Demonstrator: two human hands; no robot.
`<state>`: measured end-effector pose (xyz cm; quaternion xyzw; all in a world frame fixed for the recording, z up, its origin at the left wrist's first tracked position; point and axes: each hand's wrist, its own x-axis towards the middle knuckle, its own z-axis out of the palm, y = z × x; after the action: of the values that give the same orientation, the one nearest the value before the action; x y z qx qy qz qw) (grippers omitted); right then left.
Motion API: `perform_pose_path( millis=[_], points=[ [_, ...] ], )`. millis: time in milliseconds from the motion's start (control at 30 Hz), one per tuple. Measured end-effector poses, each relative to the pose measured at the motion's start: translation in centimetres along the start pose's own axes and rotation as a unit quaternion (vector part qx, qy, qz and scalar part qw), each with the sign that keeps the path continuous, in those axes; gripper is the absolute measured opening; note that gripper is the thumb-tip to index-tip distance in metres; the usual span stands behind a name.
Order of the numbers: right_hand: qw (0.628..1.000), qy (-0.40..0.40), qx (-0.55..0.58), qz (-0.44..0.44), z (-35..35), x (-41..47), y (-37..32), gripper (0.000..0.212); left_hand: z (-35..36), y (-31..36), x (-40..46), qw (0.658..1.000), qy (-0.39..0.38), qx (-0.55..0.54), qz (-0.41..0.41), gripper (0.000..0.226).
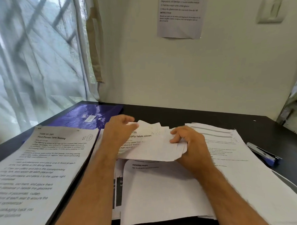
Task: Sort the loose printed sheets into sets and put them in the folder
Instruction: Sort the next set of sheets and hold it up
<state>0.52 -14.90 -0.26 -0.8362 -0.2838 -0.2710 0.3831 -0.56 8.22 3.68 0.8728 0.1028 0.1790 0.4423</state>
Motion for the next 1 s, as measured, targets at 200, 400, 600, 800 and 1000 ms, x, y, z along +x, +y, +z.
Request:
perform_pose_path(
  millis=[200, 400, 600, 800, 1000],
  points=[
    [1.0, -0.01, 0.007, -0.002, 0.0, 0.0, 0.2, 0.026, 2.0, -3.3, 1.7, 0.937, -0.082, 0.328, -0.086, 0.11],
    [1.0, -0.012, 0.008, 0.005, 0.4, -0.1, 0.7, 0.024, 2.6, -2.7, 1.4, 0.957, -0.034, 0.273, -0.094, 0.109],
    [1.0, 0.002, 0.027, 0.015, 0.5, 0.1, -0.8, 0.021, 1.8, -1.8, 1.4, 0.989, 0.135, 0.042, -0.044, 0.035],
    [0.997, 0.039, 0.054, 0.029, 1.2, 0.9, -2.2, 0.013, 1.2, -0.5, 1.0, 0.972, 0.233, 0.005, -0.004, 0.02],
    [0.997, -0.058, -0.03, 0.039, 2.2, 3.6, -1.7, 0.021, -0.2, 1.5, -0.2, 0.929, 0.355, -0.071, 0.081, 0.021]
  ],
)
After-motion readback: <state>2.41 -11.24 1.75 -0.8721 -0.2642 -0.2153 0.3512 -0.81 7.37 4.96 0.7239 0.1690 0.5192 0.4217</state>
